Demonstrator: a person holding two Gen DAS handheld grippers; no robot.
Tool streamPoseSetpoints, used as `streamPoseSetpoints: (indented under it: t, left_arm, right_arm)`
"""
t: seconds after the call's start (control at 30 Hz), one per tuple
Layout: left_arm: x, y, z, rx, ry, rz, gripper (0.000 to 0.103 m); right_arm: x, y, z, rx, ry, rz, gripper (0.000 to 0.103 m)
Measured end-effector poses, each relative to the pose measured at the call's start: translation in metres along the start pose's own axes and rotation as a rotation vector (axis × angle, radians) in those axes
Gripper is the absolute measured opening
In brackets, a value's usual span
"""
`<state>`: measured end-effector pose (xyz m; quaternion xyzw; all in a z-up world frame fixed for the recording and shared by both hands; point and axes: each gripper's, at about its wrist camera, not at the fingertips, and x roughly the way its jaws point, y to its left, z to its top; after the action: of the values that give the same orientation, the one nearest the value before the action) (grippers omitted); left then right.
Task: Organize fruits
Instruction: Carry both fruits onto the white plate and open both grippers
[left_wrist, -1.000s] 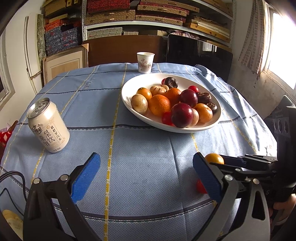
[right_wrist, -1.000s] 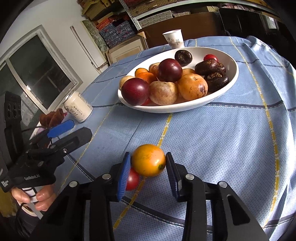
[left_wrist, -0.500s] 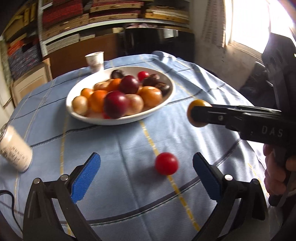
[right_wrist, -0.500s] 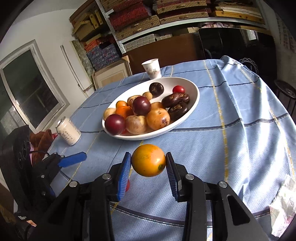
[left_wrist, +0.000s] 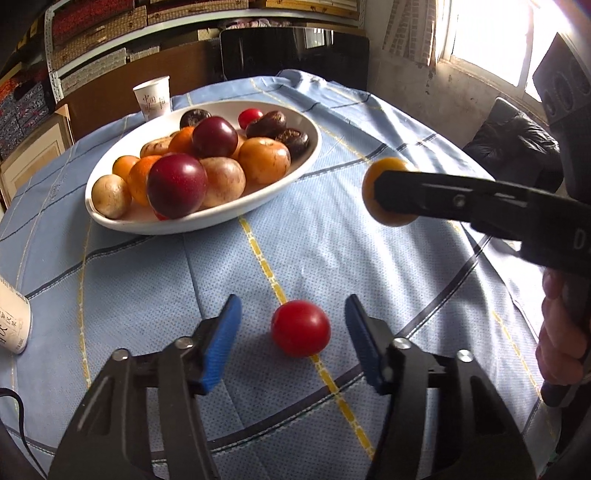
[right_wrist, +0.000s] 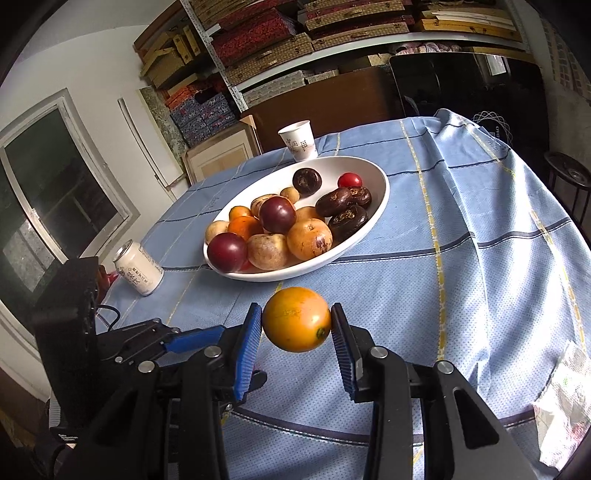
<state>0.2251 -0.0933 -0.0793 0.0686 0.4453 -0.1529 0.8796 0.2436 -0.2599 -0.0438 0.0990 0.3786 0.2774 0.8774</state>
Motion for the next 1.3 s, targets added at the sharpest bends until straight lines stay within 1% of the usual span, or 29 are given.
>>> streamPoseSetpoints:
  t: [0.2,0.27,0.3,0.33,0.4,0.47,0.67,0.87,1.0,1.1,1.17,1.23,1.3]
  left_arm:
    - [0.0,0.0,-0.001,0.002,0.007,0.01,0.052]
    - [0.002,-0.001,-0.001,0.01,0.019,0.013,0.043]
    - [0.004,-0.002,-0.001,0.016,0.029,0.021,0.04]
    - [0.004,-0.004,-0.002,0.023,0.029,0.029,0.04]
    - [0.003,-0.007,-0.001,0.04,0.026,0.033,0.031]
    - [0.003,-0.01,-0.001,0.05,0.023,0.045,0.031]
    - [0.0,-0.008,-0.001,0.039,0.011,0.047,0.031]
    - [-0.022,-0.002,0.001,0.008,-0.069,0.074,0.031]
    - [-0.045,0.007,0.012,-0.005,-0.141,0.144,0.031]
    - [-0.07,0.017,0.031,0.0,-0.229,0.208,0.031]
    - [-0.084,0.033,0.049,-0.033,-0.276,0.232,0.031]
    - [-0.089,0.056,0.069,-0.088,-0.292,0.22,0.031]
    - [-0.086,0.075,0.087,-0.133,-0.281,0.213,0.031]
  right_arm:
    - [0.001,0.0,0.0,0.001,0.006,0.002,0.039]
    - [0.001,-0.001,-0.001,0.001,0.005,0.0,0.039]
    - [0.001,-0.001,-0.001,0.003,0.004,-0.002,0.039]
    - [0.001,-0.001,-0.001,0.006,0.004,-0.003,0.039]
    - [0.002,-0.001,-0.002,0.009,0.006,-0.006,0.039]
    - [0.003,-0.002,-0.003,0.012,0.008,-0.008,0.039]
    - [0.008,-0.003,-0.004,0.013,0.021,0.002,0.039]
    - [0.009,0.001,-0.006,-0.009,0.003,0.014,0.039]
    - [0.0,0.008,0.001,-0.02,-0.042,0.05,0.039]
    - [-0.008,0.012,0.019,-0.021,-0.099,0.057,0.039]
    - [-0.007,0.012,0.037,-0.021,-0.131,0.055,0.039]
    - [0.0,0.011,0.055,-0.022,-0.148,0.039,0.039]
    - [0.012,0.008,0.073,-0.011,-0.151,0.046,0.039]
